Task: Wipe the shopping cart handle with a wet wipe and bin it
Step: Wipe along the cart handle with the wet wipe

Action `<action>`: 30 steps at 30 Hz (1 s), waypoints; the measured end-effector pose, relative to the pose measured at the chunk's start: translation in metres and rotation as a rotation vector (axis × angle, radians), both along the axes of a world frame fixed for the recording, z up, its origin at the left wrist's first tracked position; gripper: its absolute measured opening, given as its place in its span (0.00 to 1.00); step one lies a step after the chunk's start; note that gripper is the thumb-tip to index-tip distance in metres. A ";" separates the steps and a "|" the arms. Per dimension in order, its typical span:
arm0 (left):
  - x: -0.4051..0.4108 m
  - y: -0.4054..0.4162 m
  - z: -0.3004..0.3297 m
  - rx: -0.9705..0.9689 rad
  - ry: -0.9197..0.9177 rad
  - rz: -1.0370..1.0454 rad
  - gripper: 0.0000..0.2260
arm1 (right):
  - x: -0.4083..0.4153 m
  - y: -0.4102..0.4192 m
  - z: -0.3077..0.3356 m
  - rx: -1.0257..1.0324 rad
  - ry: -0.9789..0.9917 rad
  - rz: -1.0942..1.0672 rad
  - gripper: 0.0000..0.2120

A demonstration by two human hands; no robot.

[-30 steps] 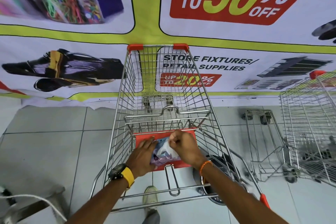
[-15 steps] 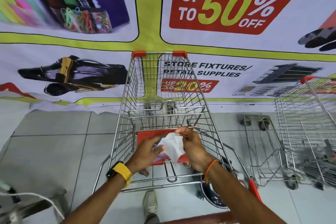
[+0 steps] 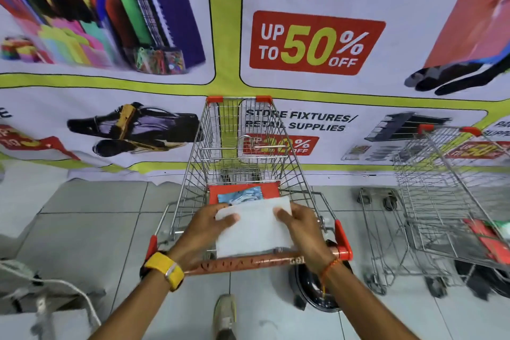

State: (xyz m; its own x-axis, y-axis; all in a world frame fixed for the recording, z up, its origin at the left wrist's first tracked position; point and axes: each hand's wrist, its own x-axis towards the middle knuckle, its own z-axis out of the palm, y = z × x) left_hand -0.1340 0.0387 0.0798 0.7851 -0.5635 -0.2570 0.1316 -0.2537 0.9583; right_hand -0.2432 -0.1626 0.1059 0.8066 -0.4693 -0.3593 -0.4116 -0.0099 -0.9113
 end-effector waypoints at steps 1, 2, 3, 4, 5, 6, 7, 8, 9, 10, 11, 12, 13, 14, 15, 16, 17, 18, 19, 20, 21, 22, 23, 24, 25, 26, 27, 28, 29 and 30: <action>-0.011 0.007 0.004 0.023 0.018 -0.023 0.14 | -0.013 0.001 0.000 -0.086 0.033 -0.002 0.06; -0.020 0.012 0.004 0.049 0.017 -0.046 0.13 | -0.024 0.002 -0.002 -0.165 0.074 0.010 0.07; -0.027 0.017 0.002 0.110 -0.022 -0.075 0.11 | -0.035 0.004 -0.004 -0.263 0.117 0.036 0.09; -0.033 0.020 -0.001 0.185 -0.097 -0.108 0.11 | -0.044 0.005 -0.008 -0.378 0.163 0.068 0.14; -0.037 0.021 -0.005 0.281 -0.197 -0.146 0.13 | -0.051 0.007 -0.013 -0.485 0.202 0.093 0.16; -0.041 0.021 -0.008 0.368 -0.286 -0.181 0.14 | -0.058 0.009 -0.016 -0.567 0.218 0.115 0.14; -0.043 0.020 -0.012 0.430 -0.338 -0.202 0.14 | -0.062 0.011 -0.019 -0.640 0.220 0.138 0.11; -0.043 0.018 -0.015 0.447 -0.372 -0.216 0.14 | -0.064 0.012 -0.021 -0.713 0.211 0.154 0.09; -0.044 0.017 -0.018 0.449 -0.393 -0.218 0.14 | -0.067 0.013 -0.023 -0.773 0.212 0.162 0.07; -0.043 0.014 -0.020 0.444 -0.415 -0.218 0.14 | -0.067 0.014 -0.025 -0.807 0.232 0.158 0.06; -0.043 0.013 -0.021 0.440 -0.435 -0.213 0.15 | -0.068 0.016 -0.025 -0.831 0.259 0.148 0.09; -0.042 0.011 -0.023 0.441 -0.446 -0.207 0.17 | -0.069 0.017 -0.027 -0.853 0.260 0.124 0.14; -0.041 0.011 -0.025 0.442 -0.446 -0.201 0.20 | -0.071 0.020 -0.027 -0.884 0.204 0.086 0.18; -0.040 0.010 -0.027 0.445 -0.442 -0.197 0.22 | -0.072 0.023 -0.027 -0.905 0.108 0.062 0.19; -0.039 0.009 -0.029 0.450 -0.440 -0.199 0.25 | -0.073 0.028 -0.030 -0.909 -0.015 0.078 0.18; -0.039 0.009 -0.029 0.451 -0.446 -0.202 0.26 | -0.073 0.035 -0.031 -0.878 -0.108 0.140 0.17; -0.039 0.009 -0.028 0.433 -0.444 -0.210 0.25 | -0.072 0.043 -0.033 -0.819 -0.143 0.246 0.17; -0.039 0.011 -0.026 0.399 -0.432 -0.218 0.23 | -0.070 0.053 -0.034 -0.770 -0.132 0.373 0.17; -0.037 0.015 -0.024 0.354 -0.427 -0.220 0.20 | -0.069 0.062 -0.040 -0.779 -0.130 0.470 0.18; -0.034 0.021 -0.023 0.322 -0.434 -0.197 0.18 | -0.066 0.069 -0.047 -0.830 -0.136 0.522 0.18; -0.027 0.032 -0.023 0.303 -0.462 -0.149 0.17 | -0.061 0.076 -0.055 -0.903 -0.160 0.545 0.17; -0.017 0.047 -0.025 0.312 -0.510 -0.095 0.19 | -0.055 0.082 -0.059 -0.961 -0.165 0.557 0.17; -0.007 0.066 -0.030 0.339 -0.570 -0.055 0.22 | -0.049 0.089 -0.064 -1.010 -0.156 0.551 0.16; 0.002 0.084 -0.035 0.378 -0.636 -0.038 0.24 | -0.044 0.093 -0.063 -1.060 -0.140 0.536 0.15; 0.010 0.102 -0.042 0.417 -0.689 -0.062 0.25 | -0.041 0.098 -0.063 -1.108 -0.131 0.512 0.14; 0.016 0.120 -0.051 0.458 -0.703 -0.110 0.26 | -0.035 0.107 -0.067 -1.142 -0.116 0.497 0.15; 0.020 0.130 -0.059 0.470 -0.714 -0.154 0.29 | -0.031 0.114 -0.068 -1.174 -0.103 0.476 0.15; 0.021 0.138 -0.066 0.469 -0.682 -0.172 0.31 | -0.026 0.123 -0.071 -1.196 -0.084 0.454 0.16; 0.022 0.141 -0.071 0.452 -0.635 -0.157 0.34 | -0.022 0.133 -0.073 -1.217 -0.062 0.436 0.17; 0.022 0.139 -0.072 0.435 -0.589 -0.131 0.36 | -0.017 0.140 -0.073 -1.227 -0.043 0.423 0.18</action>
